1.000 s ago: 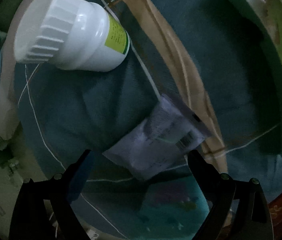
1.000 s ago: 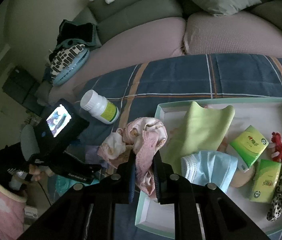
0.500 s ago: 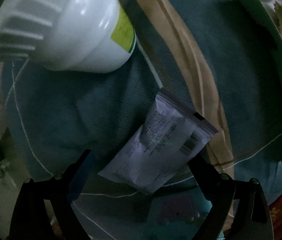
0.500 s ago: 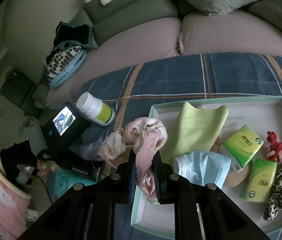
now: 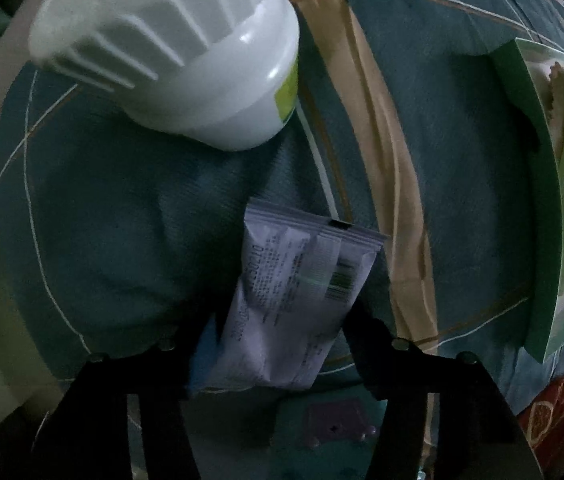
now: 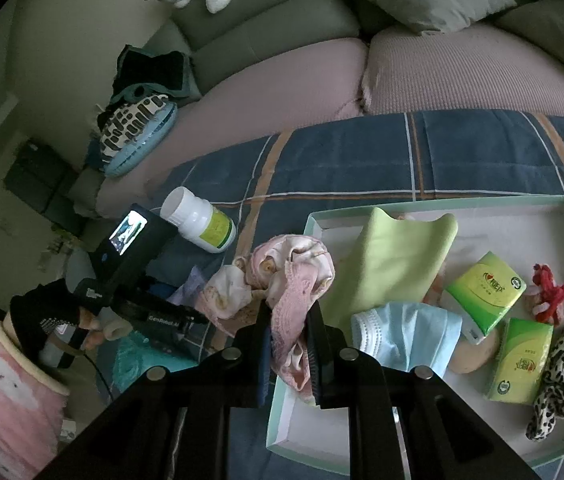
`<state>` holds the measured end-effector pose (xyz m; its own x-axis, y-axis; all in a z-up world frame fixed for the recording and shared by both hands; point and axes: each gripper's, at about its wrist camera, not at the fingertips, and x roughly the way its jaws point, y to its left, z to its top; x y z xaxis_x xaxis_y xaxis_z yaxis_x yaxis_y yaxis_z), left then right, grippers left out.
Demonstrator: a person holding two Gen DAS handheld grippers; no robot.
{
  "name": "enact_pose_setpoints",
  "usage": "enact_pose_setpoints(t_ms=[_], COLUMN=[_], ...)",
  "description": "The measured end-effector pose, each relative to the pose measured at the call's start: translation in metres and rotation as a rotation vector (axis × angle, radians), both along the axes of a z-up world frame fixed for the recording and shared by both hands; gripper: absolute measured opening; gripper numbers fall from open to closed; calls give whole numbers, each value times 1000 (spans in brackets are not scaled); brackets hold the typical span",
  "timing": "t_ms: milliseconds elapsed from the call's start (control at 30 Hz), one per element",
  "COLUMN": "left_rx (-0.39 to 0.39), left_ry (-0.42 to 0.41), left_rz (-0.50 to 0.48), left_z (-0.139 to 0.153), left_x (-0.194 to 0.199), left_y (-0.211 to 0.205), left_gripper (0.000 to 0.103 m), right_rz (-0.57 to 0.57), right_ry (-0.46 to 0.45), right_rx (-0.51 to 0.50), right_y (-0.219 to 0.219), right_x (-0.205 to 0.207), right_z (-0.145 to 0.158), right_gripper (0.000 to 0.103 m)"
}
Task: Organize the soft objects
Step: 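Carry the purple packet and pink cloth over the tray with both grippers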
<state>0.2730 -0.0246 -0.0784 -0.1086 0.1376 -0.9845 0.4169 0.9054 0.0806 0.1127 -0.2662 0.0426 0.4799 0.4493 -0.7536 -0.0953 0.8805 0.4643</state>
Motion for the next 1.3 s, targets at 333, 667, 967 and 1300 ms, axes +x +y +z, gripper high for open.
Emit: enact_pose_setpoints(t_ms=[333, 667, 967, 1300], left_rx=[-6, -64, -338, -491], left_ry=[-61, -181, -351, -496], left_rz=[40, 31, 62, 24], left_z=[26, 75, 176, 208], left_x=[-43, -63, -92, -121], left_y=[-20, -43, -79, -144], left_gripper=[52, 52, 52, 52], right_rz=[4, -34, -141, -347], right_ry=[-8, -23, -79, -153], right_rx=[14, 37, 30, -50], right_y=[-4, -22, -59, -125], right_x=[-4, -12, -26, -56], right_z=[2, 7, 26, 55], right_gripper=[16, 17, 17, 17])
